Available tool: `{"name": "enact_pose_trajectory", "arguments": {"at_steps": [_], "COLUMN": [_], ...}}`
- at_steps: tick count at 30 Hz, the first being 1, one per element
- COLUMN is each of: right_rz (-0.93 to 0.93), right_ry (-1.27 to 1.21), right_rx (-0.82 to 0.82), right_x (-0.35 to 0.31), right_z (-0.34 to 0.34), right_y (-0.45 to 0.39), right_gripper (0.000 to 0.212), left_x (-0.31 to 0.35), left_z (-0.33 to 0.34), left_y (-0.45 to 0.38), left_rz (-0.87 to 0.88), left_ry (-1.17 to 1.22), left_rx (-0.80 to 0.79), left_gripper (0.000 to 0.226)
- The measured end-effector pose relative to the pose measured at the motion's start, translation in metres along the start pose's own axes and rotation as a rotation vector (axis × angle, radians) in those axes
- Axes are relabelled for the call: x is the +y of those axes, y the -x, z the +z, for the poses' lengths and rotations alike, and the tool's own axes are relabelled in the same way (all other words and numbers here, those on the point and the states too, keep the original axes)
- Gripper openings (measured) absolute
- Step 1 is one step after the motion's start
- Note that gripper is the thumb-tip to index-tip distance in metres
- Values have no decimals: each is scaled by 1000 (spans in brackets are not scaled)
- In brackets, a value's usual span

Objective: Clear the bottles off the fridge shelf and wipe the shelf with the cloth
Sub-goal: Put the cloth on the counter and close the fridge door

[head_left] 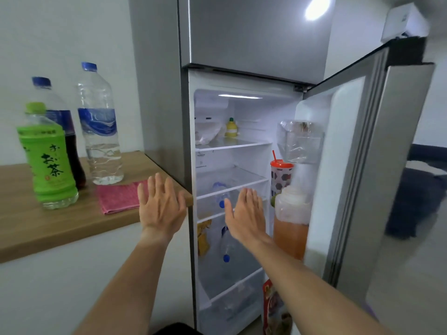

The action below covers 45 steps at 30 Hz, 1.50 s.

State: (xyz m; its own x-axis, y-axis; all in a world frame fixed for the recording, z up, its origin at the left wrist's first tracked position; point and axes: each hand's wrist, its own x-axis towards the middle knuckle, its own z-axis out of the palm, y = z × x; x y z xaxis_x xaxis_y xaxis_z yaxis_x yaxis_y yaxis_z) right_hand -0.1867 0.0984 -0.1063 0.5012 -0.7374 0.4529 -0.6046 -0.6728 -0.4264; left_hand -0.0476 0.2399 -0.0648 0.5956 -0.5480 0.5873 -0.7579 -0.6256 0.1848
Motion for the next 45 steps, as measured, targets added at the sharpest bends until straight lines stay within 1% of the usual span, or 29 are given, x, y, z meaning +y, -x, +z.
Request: {"name": "enact_pose_trajectory", "arguments": {"at_steps": [2, 3, 7, 11, 14, 16, 17, 20, 23, 25, 27, 28, 30, 32, 33, 35, 37, 45], "right_rz": [-61, -90, -217, -353, -398, -411, -421, -503, -604, -551, -435, -360, -227, -191, -195, -196, -173, -161], "right_ry": [-29, -38, -30, 10, 25, 24, 38, 181, 364, 402, 380, 327, 122, -78, -110, -98, -91, -43], "right_rx": [18, 27, 117, 218, 227, 237, 243, 287, 432, 545, 593, 573, 444, 318, 300, 317, 337, 319], "right_x": [-21, -31, -70, -98, -109, -114, -115, -119, -123, -119, -105, -98, -88, -86, -87, -92, -100, -114], "right_z": [-3, -6, -25, -51, -65, -73, -78, -90, -96, -102, -103, -100, -87, -69, -61, -47, -40, -24], "right_y": [2, 3, 6, 4, 0, -5, -8, -12, -14, -17, -23, -25, -28, -32, -33, -36, -40, -58], "right_gripper": [79, 80, 80, 76, 74, 73, 73, 74, 71, 84, 92, 98, 107, 100, 94, 87, 84, 84], "left_x": [-5, -8, -17, -16, -12, -15, -18, -31, -38, -40, -43, -43, -44, -43, -43, -43, -44, -44], "left_z": [-3, -3, -3, -13, -17, -17, -17, -16, -14, -14, -14, -13, -12, -9, -8, -6, -4, -1], "left_y": [6, 10, 20, 9, 4, 4, 6, 12, 12, 11, 12, 12, 13, 14, 14, 15, 16, 17], "left_rz": [-44, -39, 79, 56, 31, -19, -47, -116, -88, -58, -36, -31, -25, -26, -27, -30, -33, -33], "left_ry": [-8, -13, -67, -32, -16, 6, -4, -81, -88, -93, -103, -101, -109, -128, -143, -162, -165, -168], "left_rx": [-43, -70, -182, -288, -356, -343, -307, -201, -180, -175, -163, -161, -158, -149, -143, -126, -108, -67], "left_gripper": [55, 57, 59, 57, 57, 59, 60, 60, 54, 52, 53, 54, 55, 55, 55, 54, 54, 53]}}
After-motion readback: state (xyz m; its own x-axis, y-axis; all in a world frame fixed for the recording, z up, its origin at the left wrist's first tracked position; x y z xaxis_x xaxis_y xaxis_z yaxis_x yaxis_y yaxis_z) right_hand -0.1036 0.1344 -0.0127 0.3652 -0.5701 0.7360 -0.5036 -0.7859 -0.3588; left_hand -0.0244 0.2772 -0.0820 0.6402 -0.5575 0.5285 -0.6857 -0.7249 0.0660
